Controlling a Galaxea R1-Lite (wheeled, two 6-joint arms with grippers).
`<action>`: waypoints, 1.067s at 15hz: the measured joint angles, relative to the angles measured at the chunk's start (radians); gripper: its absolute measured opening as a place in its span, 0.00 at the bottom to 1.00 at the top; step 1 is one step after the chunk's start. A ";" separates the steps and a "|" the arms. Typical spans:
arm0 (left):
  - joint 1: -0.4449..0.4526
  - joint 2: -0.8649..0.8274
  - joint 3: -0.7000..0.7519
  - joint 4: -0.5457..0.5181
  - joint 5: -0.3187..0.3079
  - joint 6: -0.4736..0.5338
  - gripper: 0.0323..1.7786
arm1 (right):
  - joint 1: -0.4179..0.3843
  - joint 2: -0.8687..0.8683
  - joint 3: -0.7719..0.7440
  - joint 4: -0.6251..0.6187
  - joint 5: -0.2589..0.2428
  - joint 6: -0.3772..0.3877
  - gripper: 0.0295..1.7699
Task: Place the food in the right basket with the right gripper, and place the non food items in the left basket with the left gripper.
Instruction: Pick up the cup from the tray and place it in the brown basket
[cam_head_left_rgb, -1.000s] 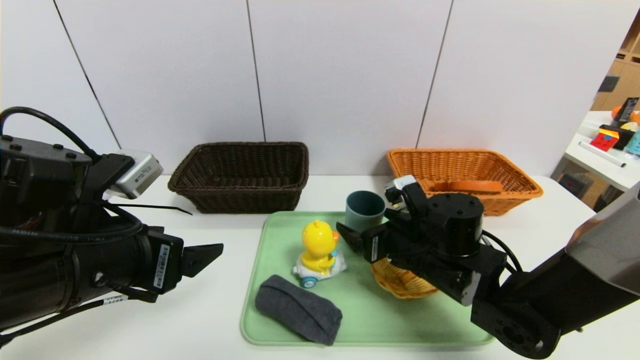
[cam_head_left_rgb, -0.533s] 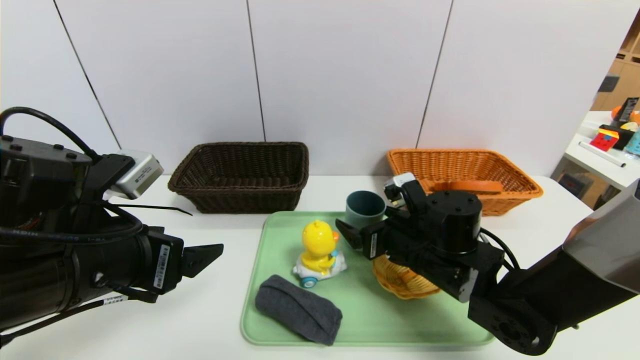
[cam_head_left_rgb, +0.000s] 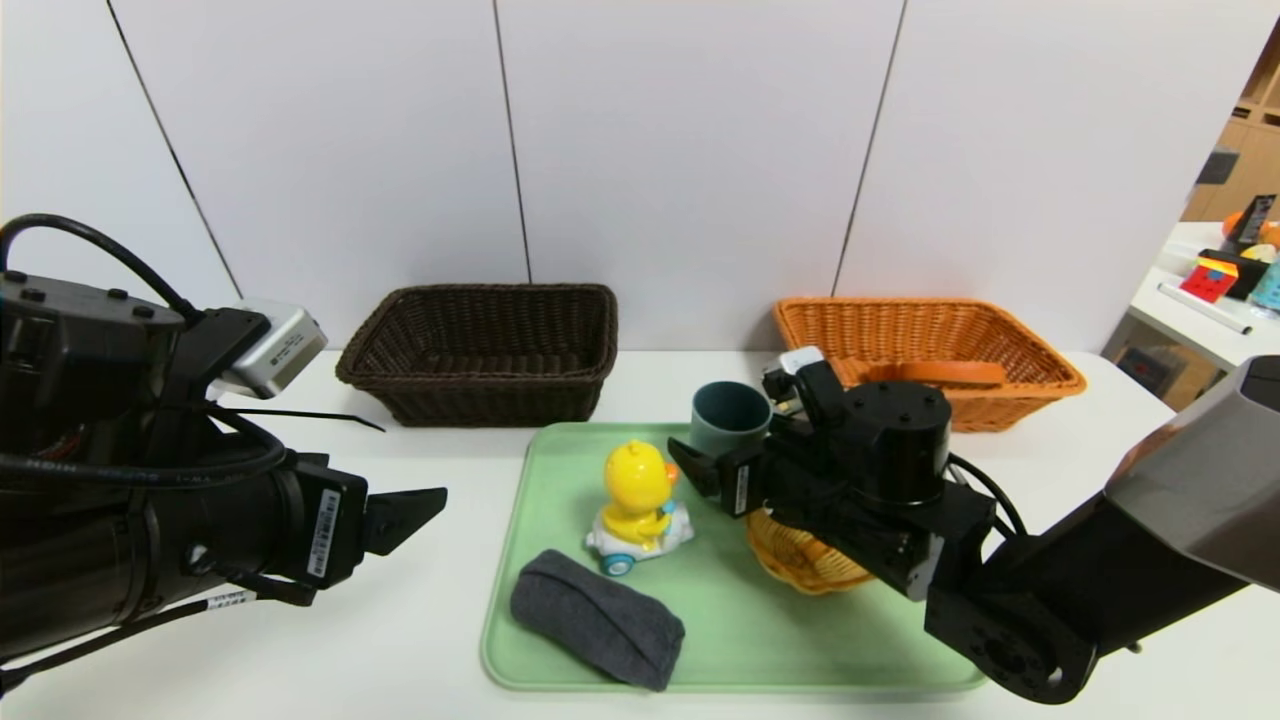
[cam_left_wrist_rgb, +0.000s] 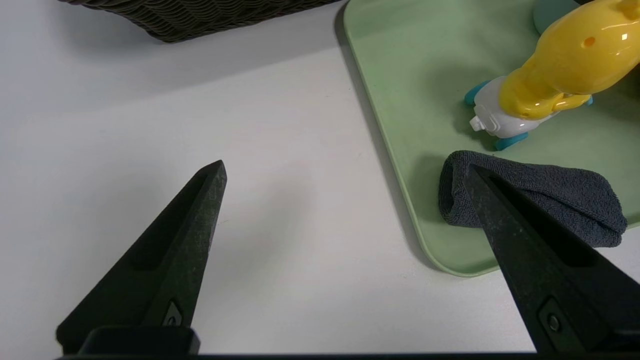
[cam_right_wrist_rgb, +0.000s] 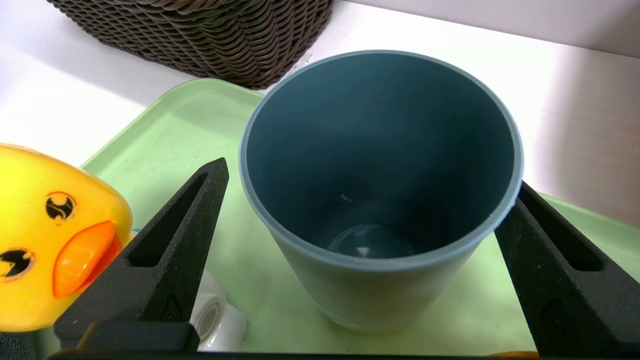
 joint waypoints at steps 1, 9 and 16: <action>0.000 0.000 0.000 0.000 0.000 -0.001 0.95 | -0.001 0.002 -0.002 0.000 0.000 0.000 0.96; 0.001 0.003 0.000 0.000 0.000 0.000 0.95 | -0.004 0.013 -0.013 -0.004 0.000 -0.003 0.65; 0.001 0.004 0.000 0.000 0.000 0.000 0.95 | -0.004 0.009 -0.005 -0.022 0.000 -0.003 0.62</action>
